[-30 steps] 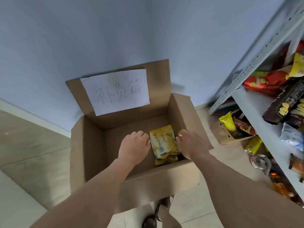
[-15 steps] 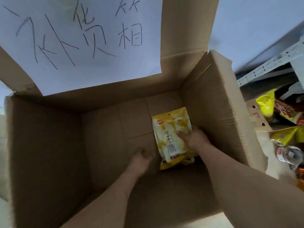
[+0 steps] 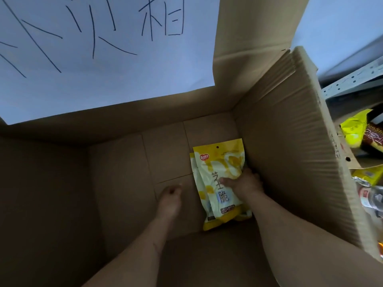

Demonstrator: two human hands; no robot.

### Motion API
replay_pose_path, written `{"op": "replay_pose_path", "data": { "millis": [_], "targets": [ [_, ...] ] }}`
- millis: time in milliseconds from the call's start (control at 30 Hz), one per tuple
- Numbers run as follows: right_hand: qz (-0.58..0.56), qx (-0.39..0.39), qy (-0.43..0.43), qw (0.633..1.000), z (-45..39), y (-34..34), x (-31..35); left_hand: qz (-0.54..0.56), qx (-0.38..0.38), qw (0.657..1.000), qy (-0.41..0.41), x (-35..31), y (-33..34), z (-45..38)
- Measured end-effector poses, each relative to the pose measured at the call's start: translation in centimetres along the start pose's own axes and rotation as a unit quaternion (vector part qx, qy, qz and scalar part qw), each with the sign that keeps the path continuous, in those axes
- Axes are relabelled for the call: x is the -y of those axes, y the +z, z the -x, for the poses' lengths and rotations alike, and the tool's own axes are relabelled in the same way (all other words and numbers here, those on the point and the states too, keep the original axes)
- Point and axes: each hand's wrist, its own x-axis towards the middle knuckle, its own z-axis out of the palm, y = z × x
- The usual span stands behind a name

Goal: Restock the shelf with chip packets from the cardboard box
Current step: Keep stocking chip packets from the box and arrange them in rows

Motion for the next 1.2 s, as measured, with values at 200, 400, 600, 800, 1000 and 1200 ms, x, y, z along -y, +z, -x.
{"op": "replay_pose_path", "data": {
  "millis": [200, 400, 600, 800, 1000, 1200],
  "targets": [
    [-0.054, 0.022, -0.014, 0.998, -0.5, -0.8, -0.7, 0.049, 0.045, 0.997, -0.039, 0.3, 2.1, -0.5],
    [-0.086, 0.030, -0.021, 0.996, 0.0, -1.2, -2.5, 0.078, 0.088, 0.992, -0.041, 0.0, 4.3, -0.5],
    [-0.137, 0.066, -0.008, 0.988, -0.1, -1.4, -4.4, 0.145, 0.128, 0.980, -0.053, -0.2, 5.6, 0.0],
    [-0.212, 0.068, -0.005, 0.975, 0.2, -2.0, -4.9, 0.170, 0.128, 0.975, -0.065, 0.9, 5.7, 0.3],
    [-0.245, 0.062, -0.062, 0.965, 1.3, -2.0, -5.3, 0.275, 0.100, 0.951, -0.097, 1.6, 4.0, 0.2],
    [-0.253, 0.094, -0.103, 0.957, 2.9, -2.6, -5.0, 0.191, 0.149, 0.968, -0.067, 1.9, 3.4, 0.6]
  ]
}}
